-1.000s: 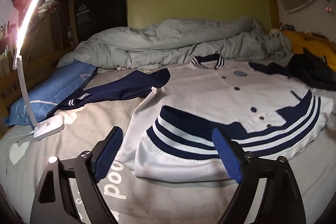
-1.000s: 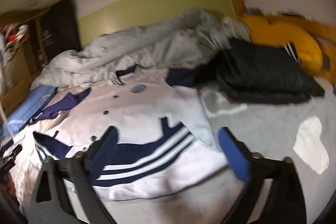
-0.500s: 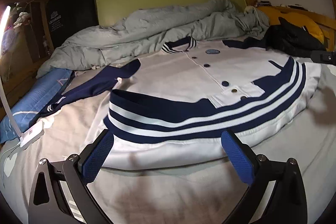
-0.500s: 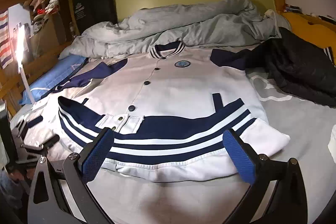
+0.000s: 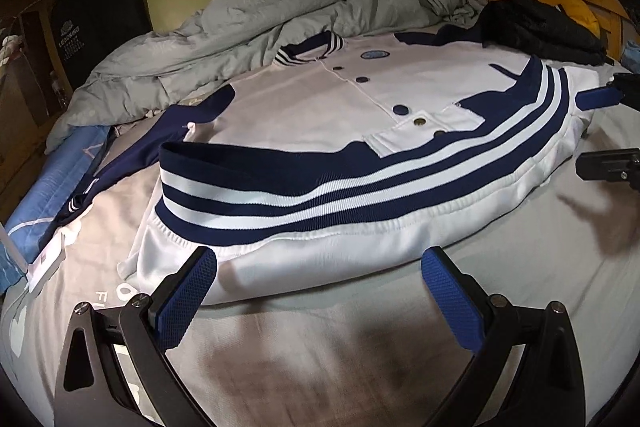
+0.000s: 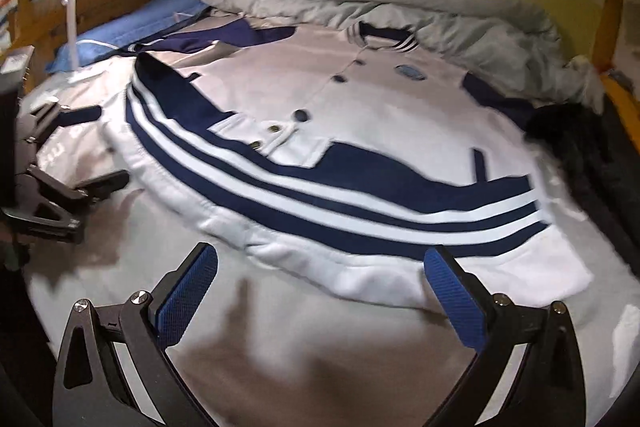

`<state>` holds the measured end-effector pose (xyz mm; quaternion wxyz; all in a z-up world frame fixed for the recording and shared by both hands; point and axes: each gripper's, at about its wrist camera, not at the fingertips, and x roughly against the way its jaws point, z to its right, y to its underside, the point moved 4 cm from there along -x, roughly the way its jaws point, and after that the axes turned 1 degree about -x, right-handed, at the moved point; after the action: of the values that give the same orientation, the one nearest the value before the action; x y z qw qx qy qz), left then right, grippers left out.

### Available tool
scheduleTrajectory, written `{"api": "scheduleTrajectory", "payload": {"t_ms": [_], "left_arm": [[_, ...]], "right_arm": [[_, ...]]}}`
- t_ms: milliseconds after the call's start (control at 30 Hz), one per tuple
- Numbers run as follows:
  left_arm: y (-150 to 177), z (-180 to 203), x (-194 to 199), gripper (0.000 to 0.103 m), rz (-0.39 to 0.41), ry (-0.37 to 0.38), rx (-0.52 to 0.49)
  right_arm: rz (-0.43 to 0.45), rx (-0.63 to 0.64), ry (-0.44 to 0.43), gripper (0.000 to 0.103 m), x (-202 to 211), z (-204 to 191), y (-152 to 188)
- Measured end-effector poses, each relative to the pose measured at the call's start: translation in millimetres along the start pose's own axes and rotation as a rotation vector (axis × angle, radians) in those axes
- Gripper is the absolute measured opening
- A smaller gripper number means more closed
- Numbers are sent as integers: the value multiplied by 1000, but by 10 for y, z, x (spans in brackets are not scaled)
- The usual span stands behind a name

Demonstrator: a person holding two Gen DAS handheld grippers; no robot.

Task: Fold large clothes
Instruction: 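Lay both striped sleeves across the jacket front and open both tools, then grasp the striped hem with both tools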

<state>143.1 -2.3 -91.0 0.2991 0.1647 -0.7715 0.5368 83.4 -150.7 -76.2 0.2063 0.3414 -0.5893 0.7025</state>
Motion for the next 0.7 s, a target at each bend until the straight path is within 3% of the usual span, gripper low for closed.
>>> {"api": "scheduleTrajectory", "payload": {"t_ms": [167, 300, 600, 700], "left_arm": [[51, -10, -98, 103, -42, -9, 3], [65, -48, -146, 103, -54, -22, 13], [149, -501, -408, 103, -139, -134, 130], [137, -661, -362, 103, -126, -161, 154]], "right_arm": [[-49, 39, 72, 103, -122, -20, 69], [-148, 25, 159, 103, -295, 85, 155], [-144, 0, 278, 103, -279, 440, 146], [-134, 5, 310, 103, -264, 552, 107]]}}
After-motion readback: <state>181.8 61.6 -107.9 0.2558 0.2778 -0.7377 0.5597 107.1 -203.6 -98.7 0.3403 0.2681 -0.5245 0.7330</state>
